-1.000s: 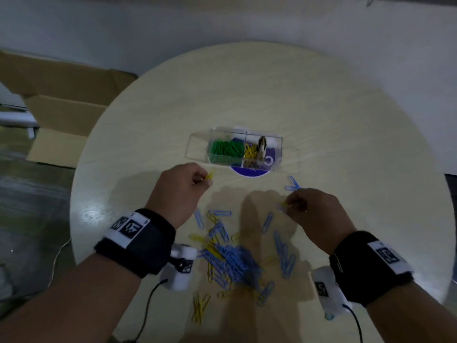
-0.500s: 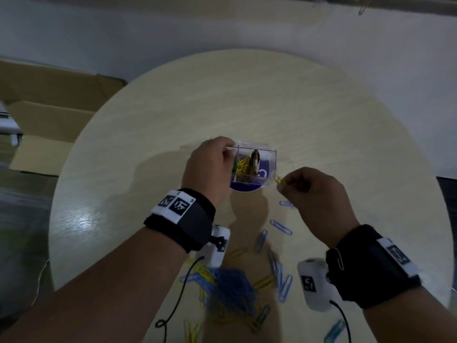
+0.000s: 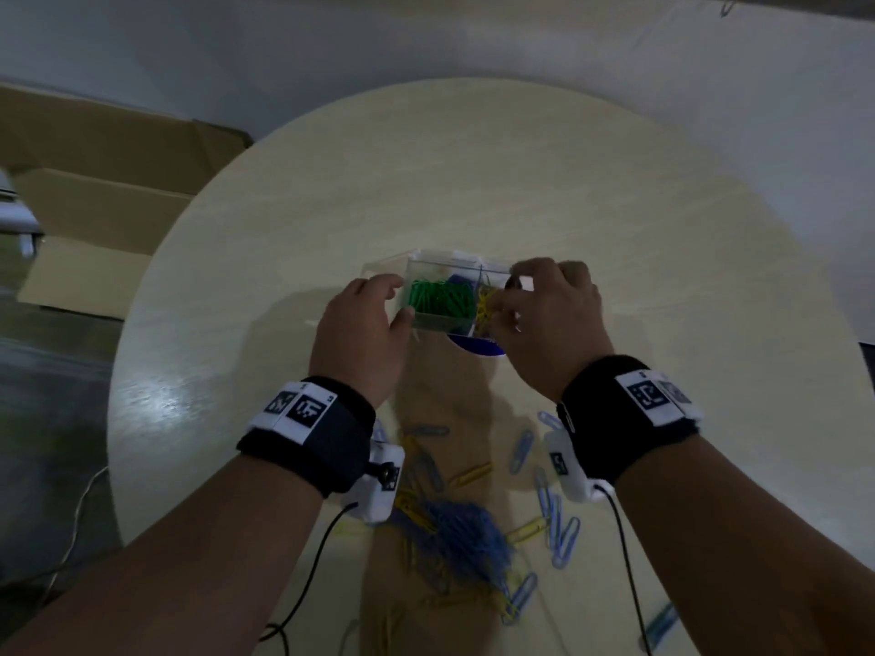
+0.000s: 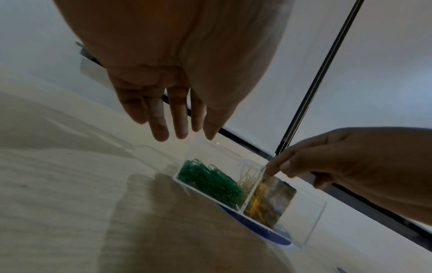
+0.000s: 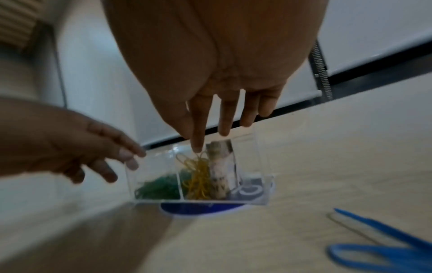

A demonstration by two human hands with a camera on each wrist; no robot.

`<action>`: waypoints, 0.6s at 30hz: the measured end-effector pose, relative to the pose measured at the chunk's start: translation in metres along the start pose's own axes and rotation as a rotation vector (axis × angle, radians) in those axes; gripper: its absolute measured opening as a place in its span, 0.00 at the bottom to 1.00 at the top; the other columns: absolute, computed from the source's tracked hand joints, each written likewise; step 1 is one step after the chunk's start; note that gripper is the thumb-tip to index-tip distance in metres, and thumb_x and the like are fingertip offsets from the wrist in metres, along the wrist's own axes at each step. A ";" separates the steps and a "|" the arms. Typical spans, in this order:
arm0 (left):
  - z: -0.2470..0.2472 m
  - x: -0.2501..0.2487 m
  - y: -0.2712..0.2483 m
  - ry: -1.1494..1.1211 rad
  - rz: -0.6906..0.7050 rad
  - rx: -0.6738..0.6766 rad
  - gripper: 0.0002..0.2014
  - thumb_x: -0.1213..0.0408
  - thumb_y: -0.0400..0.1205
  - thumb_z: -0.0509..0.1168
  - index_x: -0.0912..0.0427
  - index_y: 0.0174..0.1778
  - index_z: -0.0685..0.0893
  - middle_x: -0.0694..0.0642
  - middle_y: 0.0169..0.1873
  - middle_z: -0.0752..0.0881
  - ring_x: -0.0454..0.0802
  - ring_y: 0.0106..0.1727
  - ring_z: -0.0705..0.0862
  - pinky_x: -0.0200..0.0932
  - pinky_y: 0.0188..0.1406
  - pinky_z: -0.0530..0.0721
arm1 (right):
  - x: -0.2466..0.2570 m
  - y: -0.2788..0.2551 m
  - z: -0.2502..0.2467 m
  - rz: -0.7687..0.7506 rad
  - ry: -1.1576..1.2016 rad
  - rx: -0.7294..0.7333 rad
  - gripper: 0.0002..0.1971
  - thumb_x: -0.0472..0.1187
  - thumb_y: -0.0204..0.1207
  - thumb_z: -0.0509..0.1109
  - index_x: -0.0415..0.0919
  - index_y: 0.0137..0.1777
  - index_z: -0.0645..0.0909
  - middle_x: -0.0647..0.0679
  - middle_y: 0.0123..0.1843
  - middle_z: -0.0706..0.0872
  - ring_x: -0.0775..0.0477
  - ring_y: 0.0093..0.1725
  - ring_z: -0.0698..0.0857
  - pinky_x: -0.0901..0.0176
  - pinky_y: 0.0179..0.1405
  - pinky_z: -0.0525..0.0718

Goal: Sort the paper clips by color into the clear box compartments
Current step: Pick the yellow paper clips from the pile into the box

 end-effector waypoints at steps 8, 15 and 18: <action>-0.007 0.005 -0.011 0.034 0.018 0.055 0.17 0.55 0.84 0.63 0.50 0.69 0.77 0.52 0.61 0.83 0.56 0.60 0.81 0.54 0.58 0.82 | 0.002 -0.024 -0.009 -0.023 -0.013 -0.027 0.12 0.50 0.76 0.64 0.49 0.51 0.88 0.44 0.73 0.77 0.29 0.74 0.67 0.37 0.69 0.69; -0.026 0.031 -0.138 0.194 0.408 0.330 0.14 0.61 0.79 0.62 0.52 0.58 0.85 0.53 0.55 0.86 0.58 0.54 0.82 0.54 0.55 0.79 | 0.027 -0.165 0.011 -0.271 0.232 0.146 0.20 0.48 0.75 0.64 0.44 0.64 0.82 0.44 0.60 0.86 0.39 0.60 0.82 0.50 0.61 0.77; -0.009 0.043 -0.194 0.342 0.462 0.492 0.25 0.55 0.79 0.64 0.48 0.74 0.75 0.49 0.77 0.73 0.55 0.75 0.71 0.53 0.71 0.74 | 0.048 -0.213 0.038 -0.318 0.102 0.423 0.35 0.67 0.76 0.56 0.48 0.79 0.67 0.46 0.82 0.65 0.40 0.82 0.61 0.46 0.78 0.65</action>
Point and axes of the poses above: each hand's wrist, its own y-axis towards the middle knuckle, its own z-axis out of the palm, x = y × z, the point moved 2 cm from there along y, towards the middle knuckle
